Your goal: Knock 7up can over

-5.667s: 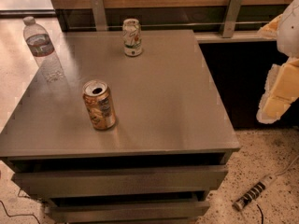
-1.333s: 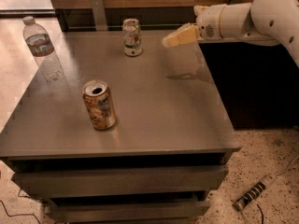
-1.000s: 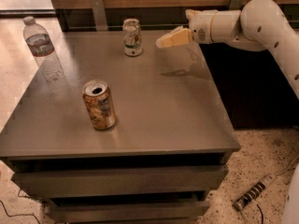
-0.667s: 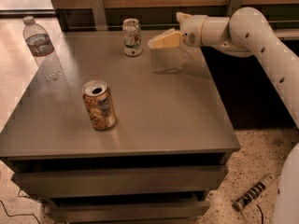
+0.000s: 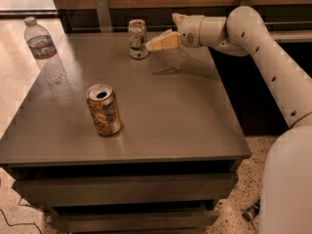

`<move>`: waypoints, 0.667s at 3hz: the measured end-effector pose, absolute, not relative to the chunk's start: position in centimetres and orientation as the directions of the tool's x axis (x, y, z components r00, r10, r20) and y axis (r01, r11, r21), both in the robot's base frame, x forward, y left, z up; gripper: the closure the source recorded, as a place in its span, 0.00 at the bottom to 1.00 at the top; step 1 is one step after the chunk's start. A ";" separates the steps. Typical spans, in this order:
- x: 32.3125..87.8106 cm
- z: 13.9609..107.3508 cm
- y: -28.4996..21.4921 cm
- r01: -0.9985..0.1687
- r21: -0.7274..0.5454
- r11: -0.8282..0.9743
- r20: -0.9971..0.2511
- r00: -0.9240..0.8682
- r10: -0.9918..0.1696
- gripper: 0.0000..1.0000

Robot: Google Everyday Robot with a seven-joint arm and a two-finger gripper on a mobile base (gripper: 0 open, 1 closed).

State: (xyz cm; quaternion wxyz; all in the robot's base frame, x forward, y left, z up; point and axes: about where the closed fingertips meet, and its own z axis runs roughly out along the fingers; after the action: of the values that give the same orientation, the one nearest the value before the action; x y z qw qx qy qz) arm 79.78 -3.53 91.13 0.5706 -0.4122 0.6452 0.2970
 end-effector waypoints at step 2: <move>81.7 90.1 -0.8 -0.898 -0.063 0.435 -0.989 -0.003 -0.150 0.00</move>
Offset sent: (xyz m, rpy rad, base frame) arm 0.0293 0.0285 -0.0148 0.0631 0.0081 0.0730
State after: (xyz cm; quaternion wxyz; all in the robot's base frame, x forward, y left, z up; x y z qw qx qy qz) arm 81.71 -0.82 90.12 0.5693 -0.4176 0.6273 0.3286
